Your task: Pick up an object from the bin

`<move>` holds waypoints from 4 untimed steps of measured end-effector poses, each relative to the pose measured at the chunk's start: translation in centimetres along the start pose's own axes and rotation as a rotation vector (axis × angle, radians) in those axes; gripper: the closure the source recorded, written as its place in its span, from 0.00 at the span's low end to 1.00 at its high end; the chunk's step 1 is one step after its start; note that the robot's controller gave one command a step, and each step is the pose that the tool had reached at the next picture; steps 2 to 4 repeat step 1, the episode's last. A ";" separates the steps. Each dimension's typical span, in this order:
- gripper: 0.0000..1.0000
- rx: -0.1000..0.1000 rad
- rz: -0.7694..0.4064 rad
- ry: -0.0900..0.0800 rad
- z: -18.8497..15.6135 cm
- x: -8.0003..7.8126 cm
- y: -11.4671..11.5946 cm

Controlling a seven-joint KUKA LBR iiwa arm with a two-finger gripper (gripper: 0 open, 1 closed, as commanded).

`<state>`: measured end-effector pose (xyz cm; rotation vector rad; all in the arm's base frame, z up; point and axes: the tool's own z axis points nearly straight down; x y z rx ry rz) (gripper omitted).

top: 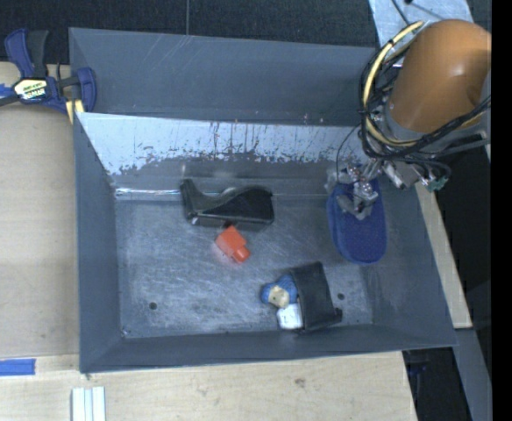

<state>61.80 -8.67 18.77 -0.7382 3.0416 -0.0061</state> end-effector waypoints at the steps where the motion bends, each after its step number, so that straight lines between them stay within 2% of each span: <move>1: 1.00 0.001 -0.020 -0.001 -14.7 0.2 1.1; 4: 1.00 0.001 -0.020 -0.001 -14.7 0.2 1.1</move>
Offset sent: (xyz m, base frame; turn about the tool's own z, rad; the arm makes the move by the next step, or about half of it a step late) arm -0.0109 0.0093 0.1407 -0.0235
